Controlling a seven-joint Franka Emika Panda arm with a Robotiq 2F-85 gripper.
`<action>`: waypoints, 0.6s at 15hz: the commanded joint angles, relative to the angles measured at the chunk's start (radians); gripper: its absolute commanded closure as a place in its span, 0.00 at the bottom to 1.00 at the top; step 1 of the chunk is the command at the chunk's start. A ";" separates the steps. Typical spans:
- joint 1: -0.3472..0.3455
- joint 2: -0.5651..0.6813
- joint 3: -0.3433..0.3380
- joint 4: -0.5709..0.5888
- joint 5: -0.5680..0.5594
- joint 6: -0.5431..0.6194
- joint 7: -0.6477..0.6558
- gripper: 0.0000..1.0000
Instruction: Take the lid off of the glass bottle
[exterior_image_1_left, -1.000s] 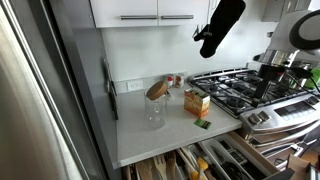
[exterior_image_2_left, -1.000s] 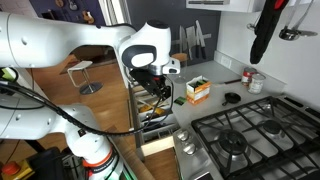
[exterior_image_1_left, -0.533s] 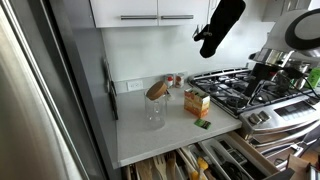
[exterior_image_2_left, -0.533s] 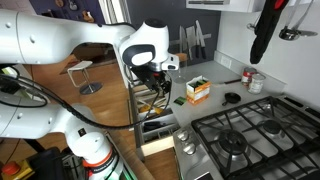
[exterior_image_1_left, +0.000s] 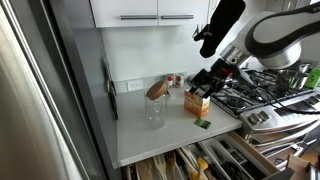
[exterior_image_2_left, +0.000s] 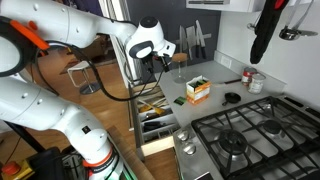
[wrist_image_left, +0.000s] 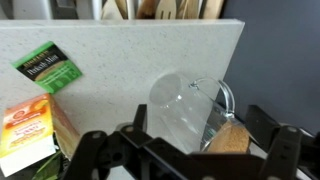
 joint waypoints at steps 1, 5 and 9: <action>0.002 0.042 0.019 0.031 0.007 0.043 0.043 0.00; 0.002 0.077 0.027 0.056 0.007 0.057 0.052 0.00; 0.019 0.077 0.014 0.058 0.072 0.080 0.063 0.00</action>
